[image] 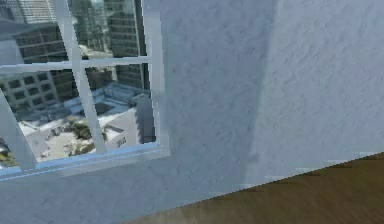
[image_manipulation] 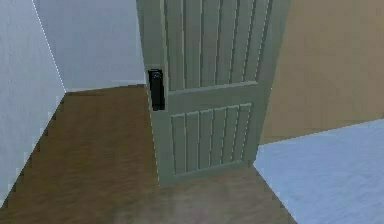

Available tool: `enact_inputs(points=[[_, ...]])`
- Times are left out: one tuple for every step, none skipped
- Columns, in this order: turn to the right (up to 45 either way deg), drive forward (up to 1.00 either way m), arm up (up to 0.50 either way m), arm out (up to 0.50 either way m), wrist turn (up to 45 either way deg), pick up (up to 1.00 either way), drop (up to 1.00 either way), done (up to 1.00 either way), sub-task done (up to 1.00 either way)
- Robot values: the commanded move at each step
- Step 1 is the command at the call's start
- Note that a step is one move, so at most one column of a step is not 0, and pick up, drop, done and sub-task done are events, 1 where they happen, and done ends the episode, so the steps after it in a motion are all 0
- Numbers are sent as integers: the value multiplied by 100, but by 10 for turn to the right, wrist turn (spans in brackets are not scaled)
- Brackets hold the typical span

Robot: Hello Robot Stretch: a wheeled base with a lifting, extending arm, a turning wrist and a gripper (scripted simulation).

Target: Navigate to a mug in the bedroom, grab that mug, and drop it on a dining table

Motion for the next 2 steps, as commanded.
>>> enact_inputs(points=[[150,0,0,0,0,0,0,0,0],[0,5,0,0,0,0,0,0,0]])
